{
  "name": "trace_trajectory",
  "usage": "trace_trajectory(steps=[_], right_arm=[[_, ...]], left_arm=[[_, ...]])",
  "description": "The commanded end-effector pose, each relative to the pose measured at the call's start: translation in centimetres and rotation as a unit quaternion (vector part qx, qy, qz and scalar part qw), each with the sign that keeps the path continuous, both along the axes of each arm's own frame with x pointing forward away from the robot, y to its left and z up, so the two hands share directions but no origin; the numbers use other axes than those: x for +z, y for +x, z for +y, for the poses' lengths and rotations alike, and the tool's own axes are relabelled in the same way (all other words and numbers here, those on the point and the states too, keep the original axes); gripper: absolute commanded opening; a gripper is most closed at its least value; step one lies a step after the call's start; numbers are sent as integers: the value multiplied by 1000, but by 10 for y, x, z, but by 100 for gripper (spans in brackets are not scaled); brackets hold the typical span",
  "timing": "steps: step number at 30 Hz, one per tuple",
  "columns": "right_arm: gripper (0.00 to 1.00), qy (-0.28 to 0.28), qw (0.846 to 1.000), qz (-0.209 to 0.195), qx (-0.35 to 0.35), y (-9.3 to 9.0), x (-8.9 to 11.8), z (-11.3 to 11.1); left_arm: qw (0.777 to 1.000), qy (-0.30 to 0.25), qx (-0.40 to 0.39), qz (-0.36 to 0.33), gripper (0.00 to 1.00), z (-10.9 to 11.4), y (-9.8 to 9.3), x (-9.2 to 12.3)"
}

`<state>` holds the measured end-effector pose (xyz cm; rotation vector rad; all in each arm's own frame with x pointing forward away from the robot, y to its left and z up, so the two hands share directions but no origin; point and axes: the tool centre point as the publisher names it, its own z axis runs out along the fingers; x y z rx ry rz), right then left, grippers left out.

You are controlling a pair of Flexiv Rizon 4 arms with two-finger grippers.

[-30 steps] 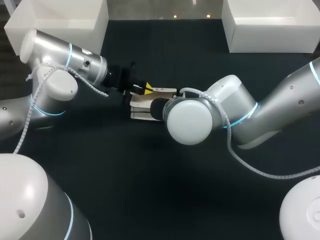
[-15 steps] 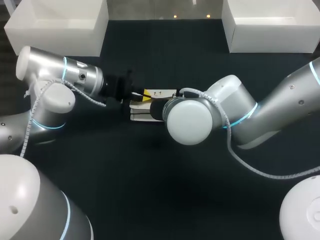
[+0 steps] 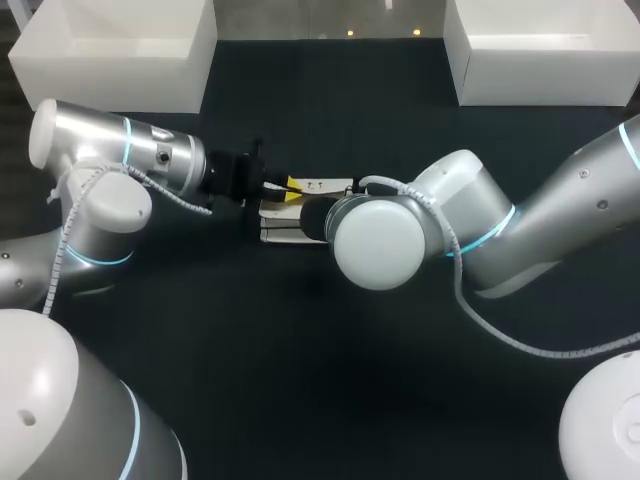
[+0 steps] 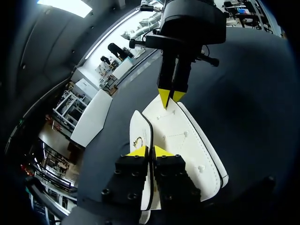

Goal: Pick up the bag, open it, inspect its contents, close it, and place it on the opposite side

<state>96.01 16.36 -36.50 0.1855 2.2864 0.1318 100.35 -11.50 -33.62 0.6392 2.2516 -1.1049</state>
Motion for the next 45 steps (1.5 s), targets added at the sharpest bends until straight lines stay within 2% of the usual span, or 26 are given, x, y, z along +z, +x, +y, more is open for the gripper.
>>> trace_trajectory(steps=[1, 4, 6, 16, 18, 30, 36, 42, 44, 45], right_arm=[[0, 1, 1000, -2, 0, 1, -1, 0], [0, 1, 1000, -2, 0, 1, -1, 0], [0, 1, 1000, -2, 0, 1, -1, 0], [0, 1, 1000, -2, 0, 1, -1, 0], [0, 1, 1000, -2, 0, 1, -1, 0], [0, 1, 1000, -2, 0, 1, -1, 0], [0, 1, 1000, -2, 0, 1, -1, 0], [0, 1, 1000, -2, 0, 1, -1, 0], [0, 1, 1000, -2, 0, 1, -1, 0], [0, 1, 1000, -2, 0, 1, -1, 0]], left_arm=[[1000, 1, 2, -4, 27, -1, 2, 0], [1000, 5, 4, -9, 25, -1, 4, 0], [1000, 12, 7, -14, 20, -2, 6, 1], [999, 41, 14, -19, 15, -7, 13, -5], [999, 45, 17, -18, 0, -7, 14, -7], [999, 48, 10, -10, 0, -2, -1, -22], [999, 45, 17, 0, 0, 2, 3, -30], [999, 33, 18, -8, 0, 5, 2, -20], [999, 33, 15, -14, 29, 3, 2, -17], [999, 33, 13, -16, 33, 2, 2, -16]])
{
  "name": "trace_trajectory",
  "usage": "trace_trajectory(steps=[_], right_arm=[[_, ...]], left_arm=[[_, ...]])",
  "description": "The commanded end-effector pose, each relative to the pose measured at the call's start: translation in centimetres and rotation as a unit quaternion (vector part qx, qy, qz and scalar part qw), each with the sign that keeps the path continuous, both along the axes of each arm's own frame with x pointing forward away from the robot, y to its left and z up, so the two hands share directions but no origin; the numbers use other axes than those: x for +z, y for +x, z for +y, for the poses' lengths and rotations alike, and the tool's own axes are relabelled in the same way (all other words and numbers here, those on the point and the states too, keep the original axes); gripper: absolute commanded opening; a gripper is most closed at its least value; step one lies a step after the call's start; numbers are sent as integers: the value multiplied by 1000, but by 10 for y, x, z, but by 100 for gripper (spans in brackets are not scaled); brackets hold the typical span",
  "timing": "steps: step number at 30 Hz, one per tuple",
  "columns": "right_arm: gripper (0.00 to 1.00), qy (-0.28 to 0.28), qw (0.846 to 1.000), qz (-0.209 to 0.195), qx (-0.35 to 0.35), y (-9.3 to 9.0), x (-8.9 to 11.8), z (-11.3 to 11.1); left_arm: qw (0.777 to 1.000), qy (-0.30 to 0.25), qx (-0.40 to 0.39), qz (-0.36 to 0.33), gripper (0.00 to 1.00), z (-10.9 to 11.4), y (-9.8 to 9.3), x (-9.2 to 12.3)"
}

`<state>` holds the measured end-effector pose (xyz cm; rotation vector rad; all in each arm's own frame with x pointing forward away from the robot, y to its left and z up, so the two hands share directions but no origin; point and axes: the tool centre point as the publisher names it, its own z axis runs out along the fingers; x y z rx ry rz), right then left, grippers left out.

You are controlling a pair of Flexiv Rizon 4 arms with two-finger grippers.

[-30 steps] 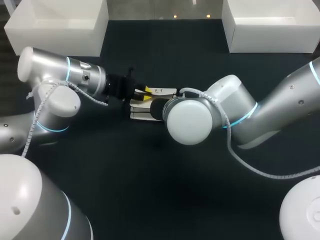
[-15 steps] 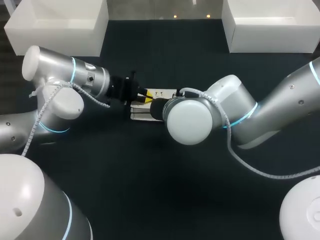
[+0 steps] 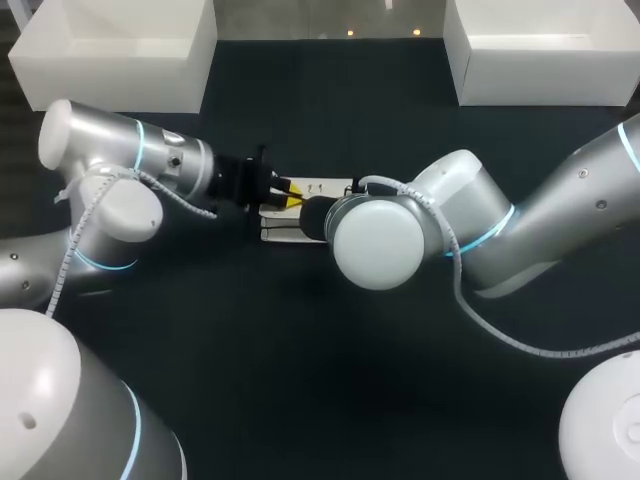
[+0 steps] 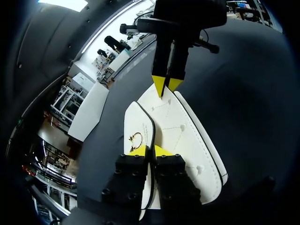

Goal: Pick up the bag, open it, inspect its contents, close it, and place it on the opposite side

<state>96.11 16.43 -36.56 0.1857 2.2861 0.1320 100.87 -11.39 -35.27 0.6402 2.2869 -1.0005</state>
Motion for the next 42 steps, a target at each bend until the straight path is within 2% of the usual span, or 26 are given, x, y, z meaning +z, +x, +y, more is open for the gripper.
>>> trace_trajectory(steps=[1, 4, 12, 20, 21, 22, 23, 35, 42], right_arm=[[0, 1, 1000, -2, 0, 0, 0, -1], [0, 1, 1000, -2, 0, 0, 0, -1], [0, 1, 1000, -2, 0, 0, 0, -1], [0, 1, 1000, -2, 0, 0, 0, -1], [0, 1, 1000, -2, 0, 0, 0, -1], [0, 1, 1000, -2, 0, 0, 0, -1], [0, 1, 1000, -2, 0, 0, 0, -1], [0, 1, 1000, -2, 0, 0, 0, -1], [0, 1, 1000, -2, 0, 0, 0, -1]], left_arm=[[1000, -2, -4, -8, 35, -1, -3, 1], [1000, 2, -8, -12, 40, -5, 0, 2], [1000, 14, -7, -19, 28, -12, 7, 3], [999, 38, -7, -27, 24, -19, 5, -4], [999, 38, -6, -28, 22, -19, 6, -5], [999, 35, -3, -26, 13, -18, 7, -5], [999, 34, -2, -26, 0, -17, 8, -5], [999, 2, -26, -19, 0, 7, 0, -7], [999, 1, -36, -18, 0, 4, -1, -10]])
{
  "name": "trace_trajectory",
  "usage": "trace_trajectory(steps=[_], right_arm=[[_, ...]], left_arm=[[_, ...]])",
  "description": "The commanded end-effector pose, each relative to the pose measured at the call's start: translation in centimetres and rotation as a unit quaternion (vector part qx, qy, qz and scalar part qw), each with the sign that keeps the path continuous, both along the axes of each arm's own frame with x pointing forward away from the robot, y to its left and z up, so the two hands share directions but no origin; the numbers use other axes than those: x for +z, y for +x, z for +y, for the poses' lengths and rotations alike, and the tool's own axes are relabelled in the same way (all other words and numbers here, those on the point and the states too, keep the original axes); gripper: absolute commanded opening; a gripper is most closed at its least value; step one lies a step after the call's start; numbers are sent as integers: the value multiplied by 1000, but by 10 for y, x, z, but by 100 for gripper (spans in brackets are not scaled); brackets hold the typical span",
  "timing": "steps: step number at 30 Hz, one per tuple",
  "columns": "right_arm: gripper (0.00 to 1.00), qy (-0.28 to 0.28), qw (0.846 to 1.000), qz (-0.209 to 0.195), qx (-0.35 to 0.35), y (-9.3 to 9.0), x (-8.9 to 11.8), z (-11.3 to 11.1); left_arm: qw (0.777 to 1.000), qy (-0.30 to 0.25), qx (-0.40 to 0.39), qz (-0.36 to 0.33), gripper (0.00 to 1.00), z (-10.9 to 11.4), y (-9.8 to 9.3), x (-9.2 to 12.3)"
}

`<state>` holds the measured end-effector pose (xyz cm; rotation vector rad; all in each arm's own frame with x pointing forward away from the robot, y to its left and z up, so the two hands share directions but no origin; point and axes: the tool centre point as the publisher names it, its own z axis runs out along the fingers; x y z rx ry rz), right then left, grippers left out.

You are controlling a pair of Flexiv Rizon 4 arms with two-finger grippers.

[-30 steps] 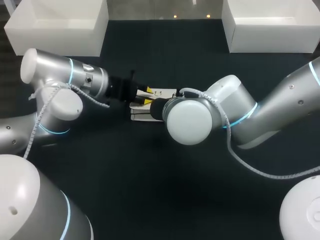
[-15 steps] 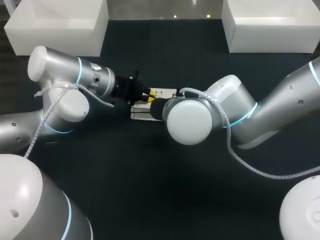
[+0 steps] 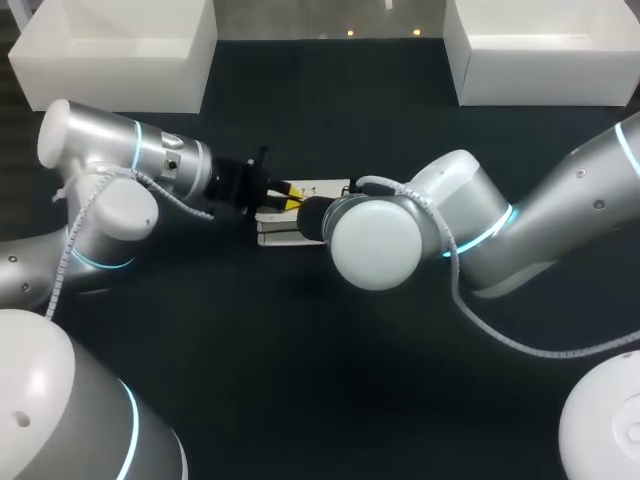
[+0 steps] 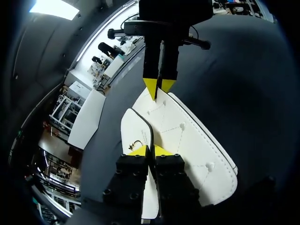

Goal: Pick up the bag, open it, inspect its contents, close it, and place it on the opposite side

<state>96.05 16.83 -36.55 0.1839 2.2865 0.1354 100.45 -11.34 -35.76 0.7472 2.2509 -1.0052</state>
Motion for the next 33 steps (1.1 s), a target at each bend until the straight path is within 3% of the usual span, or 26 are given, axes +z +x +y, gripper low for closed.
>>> trace_trajectory(steps=[1, 13, 25, 33], right_arm=[[0, 0, 1000, -2, -1, 0, 0, -5], [0, 0, 1000, -2, -1, 0, 0, -5], [0, 0, 1000, -2, -1, 0, 0, -5], [0, 0, 1000, -2, -1, 0, 0, -5]], left_arm=[[1000, -4, 7, 3, 0, 1, 4, -5], [998, 23, 61, -2, 0, -19, 16, -4], [1000, -17, 11, 5, 0, -1, 11, 1], [1000, -4, 21, 6, 0, -7, 11, -2]])
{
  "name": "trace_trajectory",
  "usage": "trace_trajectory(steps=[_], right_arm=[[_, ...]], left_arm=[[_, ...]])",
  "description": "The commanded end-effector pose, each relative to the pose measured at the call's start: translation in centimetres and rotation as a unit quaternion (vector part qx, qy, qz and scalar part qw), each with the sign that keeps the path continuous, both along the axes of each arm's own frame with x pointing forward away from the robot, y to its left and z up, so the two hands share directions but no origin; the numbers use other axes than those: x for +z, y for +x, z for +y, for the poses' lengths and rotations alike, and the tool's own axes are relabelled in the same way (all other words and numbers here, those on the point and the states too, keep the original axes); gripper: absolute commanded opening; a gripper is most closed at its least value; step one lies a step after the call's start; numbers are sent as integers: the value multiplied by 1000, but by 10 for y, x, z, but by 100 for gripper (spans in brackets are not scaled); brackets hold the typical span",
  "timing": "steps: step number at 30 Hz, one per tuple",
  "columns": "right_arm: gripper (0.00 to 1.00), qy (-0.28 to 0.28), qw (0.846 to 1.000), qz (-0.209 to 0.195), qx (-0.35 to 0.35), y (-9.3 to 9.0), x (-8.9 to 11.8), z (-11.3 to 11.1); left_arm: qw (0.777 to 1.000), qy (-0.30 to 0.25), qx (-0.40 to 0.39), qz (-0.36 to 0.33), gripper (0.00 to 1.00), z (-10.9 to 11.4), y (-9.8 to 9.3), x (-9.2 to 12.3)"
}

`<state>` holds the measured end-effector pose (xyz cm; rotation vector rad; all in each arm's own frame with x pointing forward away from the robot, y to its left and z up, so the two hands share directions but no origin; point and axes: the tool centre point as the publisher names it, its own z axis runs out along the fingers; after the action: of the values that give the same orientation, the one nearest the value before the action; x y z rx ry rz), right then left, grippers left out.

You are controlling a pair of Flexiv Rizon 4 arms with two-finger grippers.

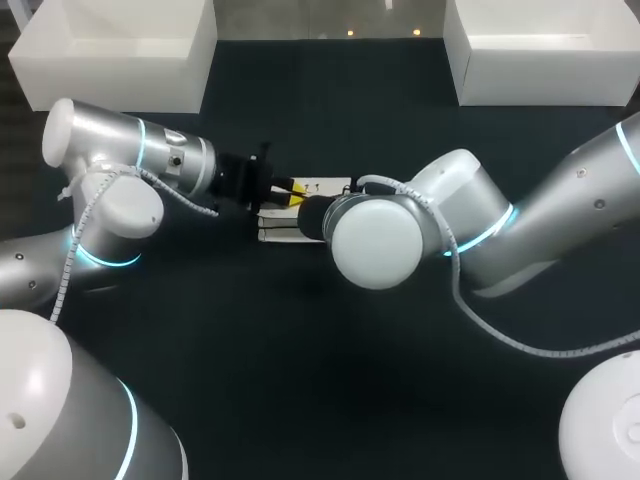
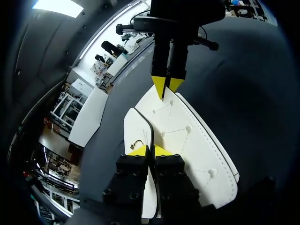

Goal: Pick up the bag, open it, inspect its contents, close it, and place it on the opposite side

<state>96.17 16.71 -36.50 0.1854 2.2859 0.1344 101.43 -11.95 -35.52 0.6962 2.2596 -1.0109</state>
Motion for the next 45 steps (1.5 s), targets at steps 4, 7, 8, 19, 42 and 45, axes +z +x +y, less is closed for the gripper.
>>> trace_trajectory(steps=[4, 7, 8, 19, 42, 45], right_arm=[[0, 0, 1000, -1, -1, -1, -1, -4], [0, 0, 1000, -1, -1, -1, -1, -4], [0, 0, 1000, -1, -1, -1, -1, -4], [0, 1, 1000, -2, -2, -1, 0, -4], [100, -4, 999, 42, -13, -25, 43, -20], [100, -2, 998, 56, -9, -27, 53, -22]], left_arm=[[1000, 0, 11, -1, 43, -3, 1, -2], [1000, -2, 22, 1, 65, -1, 0, 3], [1000, -3, 27, 4, 69, -1, 0, 5], [999, -33, 34, 10, 75, 6, -14, 31], [996, -20, 75, 50, 83, 27, -48, 72], [995, -6, 84, 61, 86, 33, -54, 76]])
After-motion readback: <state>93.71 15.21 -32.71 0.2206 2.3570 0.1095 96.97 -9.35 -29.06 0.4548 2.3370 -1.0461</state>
